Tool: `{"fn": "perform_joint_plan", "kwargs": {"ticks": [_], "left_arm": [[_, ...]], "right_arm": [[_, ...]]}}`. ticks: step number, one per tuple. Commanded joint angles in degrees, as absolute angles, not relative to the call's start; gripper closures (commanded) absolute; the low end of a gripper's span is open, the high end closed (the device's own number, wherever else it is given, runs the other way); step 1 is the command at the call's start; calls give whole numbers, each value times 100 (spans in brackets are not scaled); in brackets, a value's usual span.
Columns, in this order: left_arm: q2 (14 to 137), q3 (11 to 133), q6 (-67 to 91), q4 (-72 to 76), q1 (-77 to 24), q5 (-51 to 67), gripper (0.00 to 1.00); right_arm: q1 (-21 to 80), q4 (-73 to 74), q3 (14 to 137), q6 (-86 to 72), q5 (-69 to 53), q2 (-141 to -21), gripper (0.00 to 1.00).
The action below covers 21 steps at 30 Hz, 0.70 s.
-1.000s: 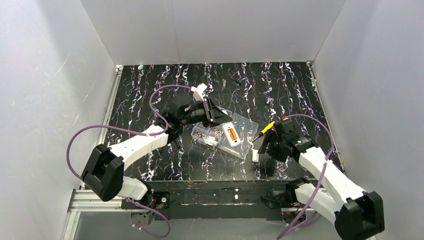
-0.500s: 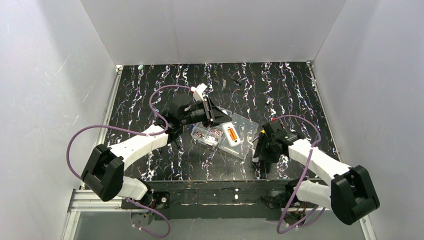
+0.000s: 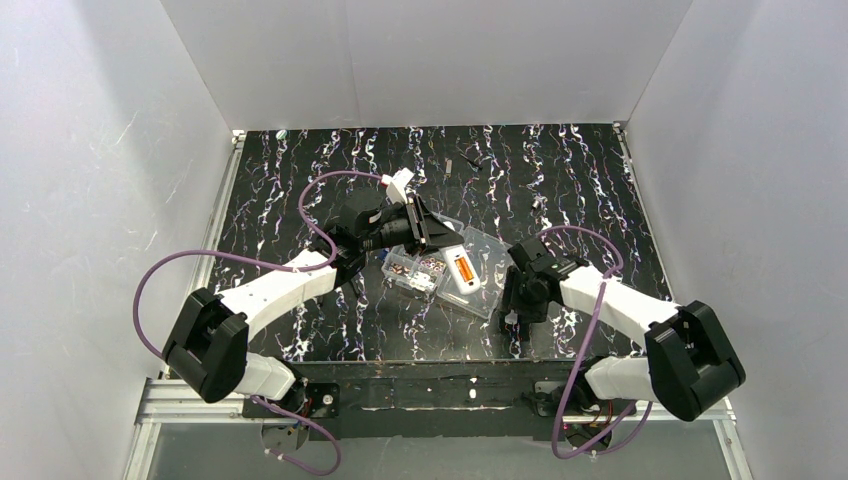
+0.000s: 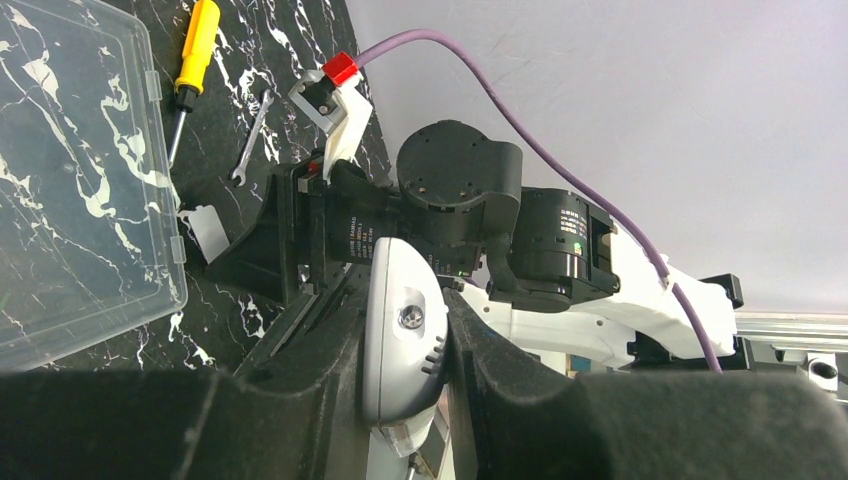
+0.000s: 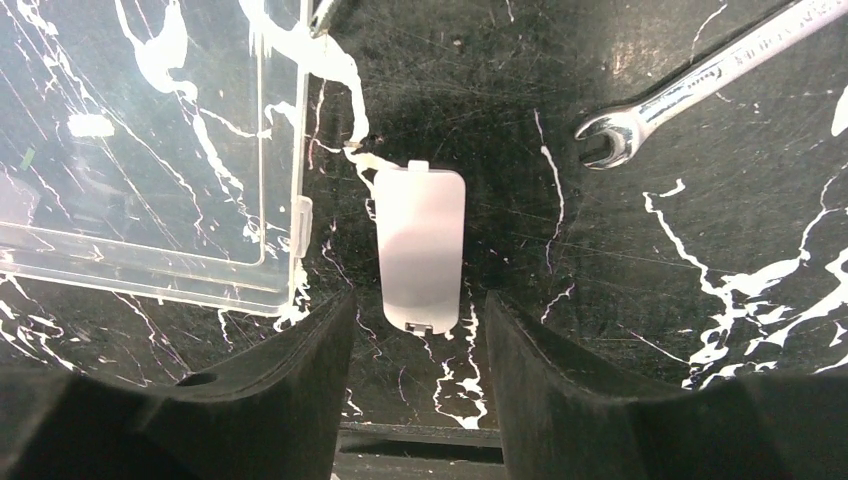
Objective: Load the batteries into the remote control
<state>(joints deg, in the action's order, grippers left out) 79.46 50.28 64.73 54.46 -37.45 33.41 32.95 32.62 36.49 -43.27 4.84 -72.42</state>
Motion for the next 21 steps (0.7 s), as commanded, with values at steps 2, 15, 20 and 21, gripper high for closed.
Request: {"fn": "perform_joint_plan", "kwargs": {"ticks": [2, 15, 20, 21], "left_arm": [[7814, 5074, 6478, 5701, -3720, 3479, 100], [7819, 5038, 6495, 5739, -3726, 3481, 100], [7813, 5032, 6495, 5739, -3725, 3470, 100], [7826, 5033, 6498, 5739, -3726, 3479, 100]], "right_arm": [[3398, 3385, 3957, -4312, 788, -7413, 47], [3661, 3624, 4131, -4240, 1009, -7846, 49], [3748, 3738, 4193, -4174, 1100, -8119, 49], [3757, 3742, 4192, -4176, 1107, -8166, 49]]}}
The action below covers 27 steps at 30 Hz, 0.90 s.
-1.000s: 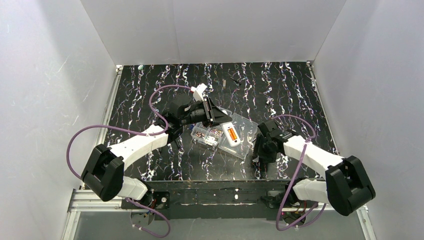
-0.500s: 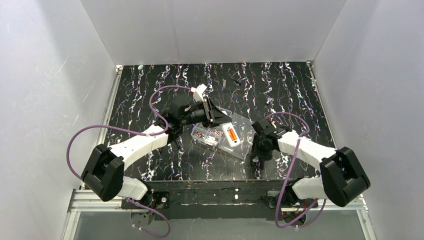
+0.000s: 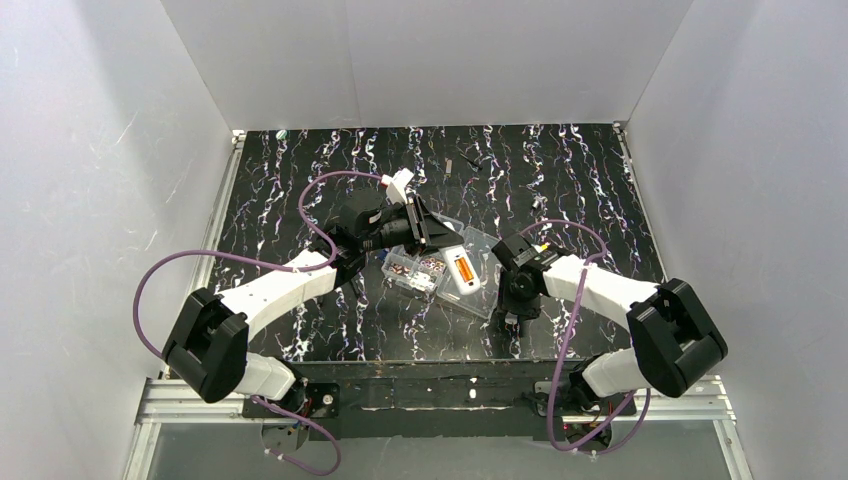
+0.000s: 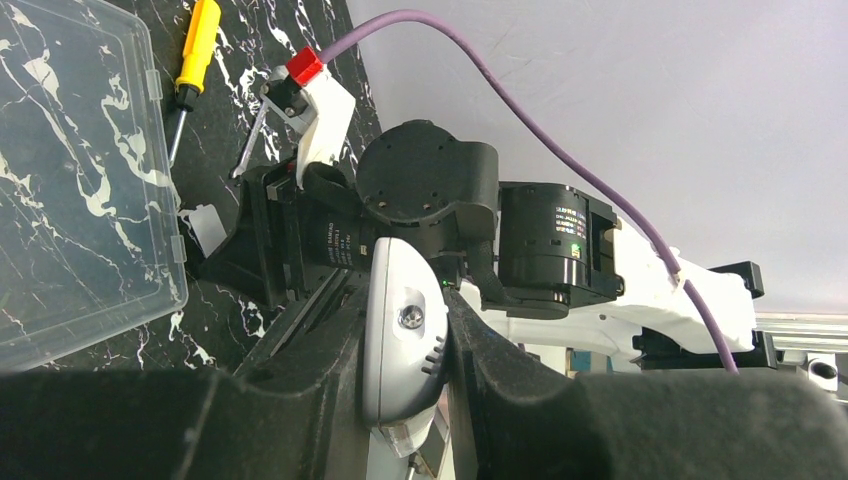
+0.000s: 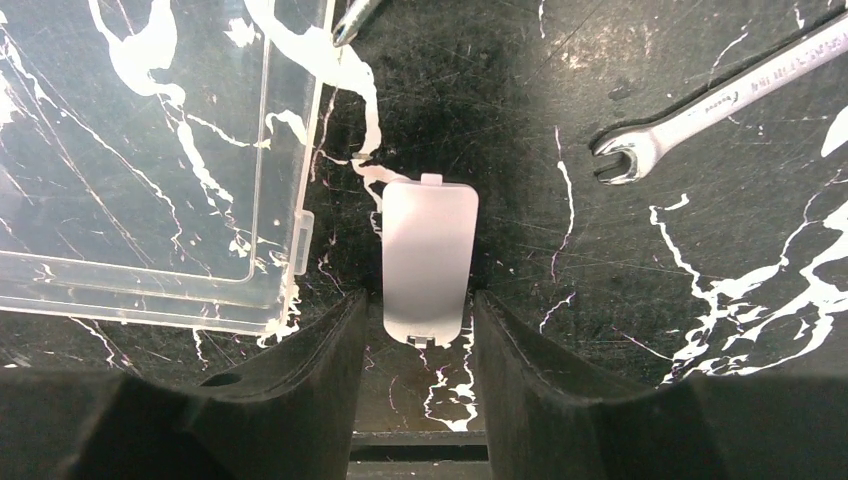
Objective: Load the batteries into the remote control
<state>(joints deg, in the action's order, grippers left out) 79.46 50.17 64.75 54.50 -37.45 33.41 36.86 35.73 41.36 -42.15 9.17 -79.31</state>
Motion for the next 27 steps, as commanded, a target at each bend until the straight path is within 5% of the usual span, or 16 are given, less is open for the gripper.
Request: {"fn": "perform_joint_plan", "kwargs": {"ticks": [1, 15, 27], "left_arm": [[7829, 5031, 6500, 5746, -3724, 3480, 100], [7828, 4968, 6521, 5788, -3726, 3463, 100], [7899, 5033, 6520, 5824, -3727, 3434, 100]], "right_arm": [[3765, 3744, 4185, -4176, 1103, -8199, 49], [3805, 3770, 4128, -4162, 1154, -8250, 69], [3805, 4340, 4827, -3096, 1311, -6612, 71]]}}
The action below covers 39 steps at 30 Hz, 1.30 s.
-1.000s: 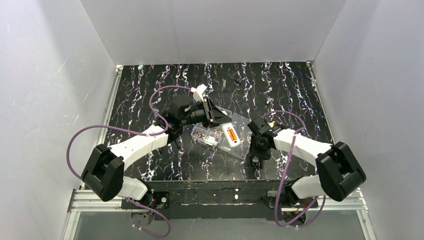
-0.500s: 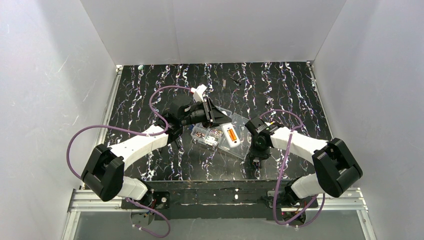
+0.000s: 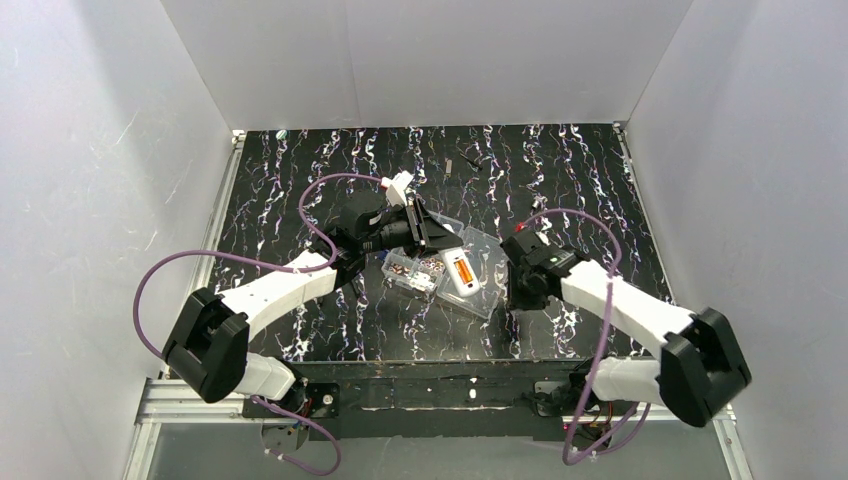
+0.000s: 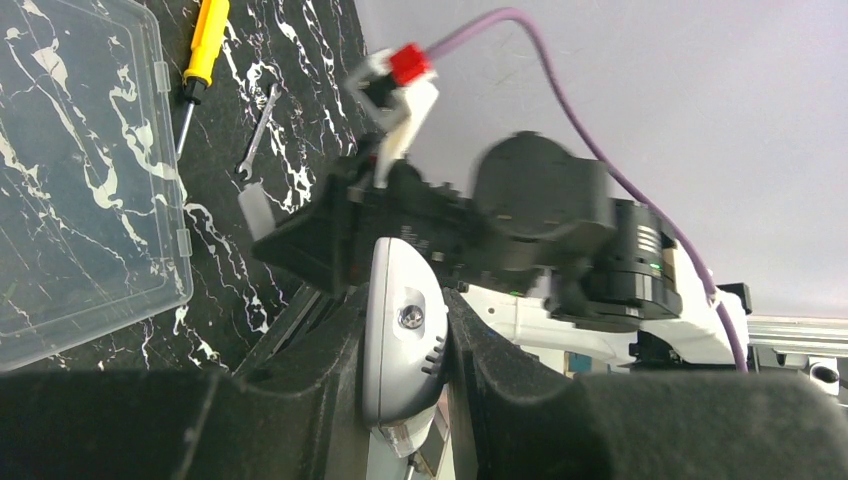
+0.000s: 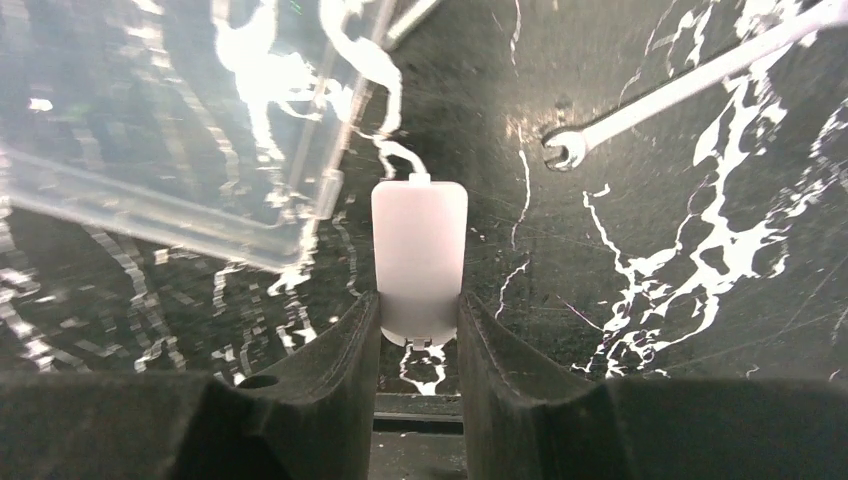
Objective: Load the batteries into the remote control
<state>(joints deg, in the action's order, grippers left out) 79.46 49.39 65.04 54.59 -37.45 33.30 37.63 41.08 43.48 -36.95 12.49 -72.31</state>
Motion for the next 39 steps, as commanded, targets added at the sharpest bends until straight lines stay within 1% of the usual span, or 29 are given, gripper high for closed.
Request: {"fn": "perform_joint_plan", "kwargs": {"ticks": [1, 6, 10, 14, 19, 22, 27, 34, 39], "left_arm": [[7918, 5034, 6519, 5849, -3725, 3424, 100], [7959, 4939, 6597, 6129, -3726, 3229, 100], [8023, 4891, 6712, 6403, -3722, 3183, 100], [8018, 4885, 6658, 6357, -3721, 3214, 100], [7975, 4829, 6450, 6179, -3721, 3154, 100], [7996, 4842, 6398, 6221, -3723, 3146, 100], [8003, 4855, 6286, 6182, -3739, 3082, 100], [7826, 4693, 6019, 6017, -3788, 2740, 100], [7633, 4679, 5832, 5634, -3789, 2396, 100]], "right_arm": [[3802, 4354, 4897, -2923, 1204, -6471, 71], [3803, 4396, 5473, -1797, 317, -5982, 70], [3805, 4674, 6219, -1040, -382, -5992, 70], [3805, 5023, 6922, -771, -669, -6159, 70], [3806, 5374, 7415, -641, -1262, -6415, 70], [3813, 5462, 7614, -609, -1654, -6556, 72], [3827, 5282, 7885, -636, -1756, -6738, 72], [3862, 5663, 8391, -712, -1936, -7275, 72], [4008, 5774, 8385, -825, -1829, -7695, 72]]}}
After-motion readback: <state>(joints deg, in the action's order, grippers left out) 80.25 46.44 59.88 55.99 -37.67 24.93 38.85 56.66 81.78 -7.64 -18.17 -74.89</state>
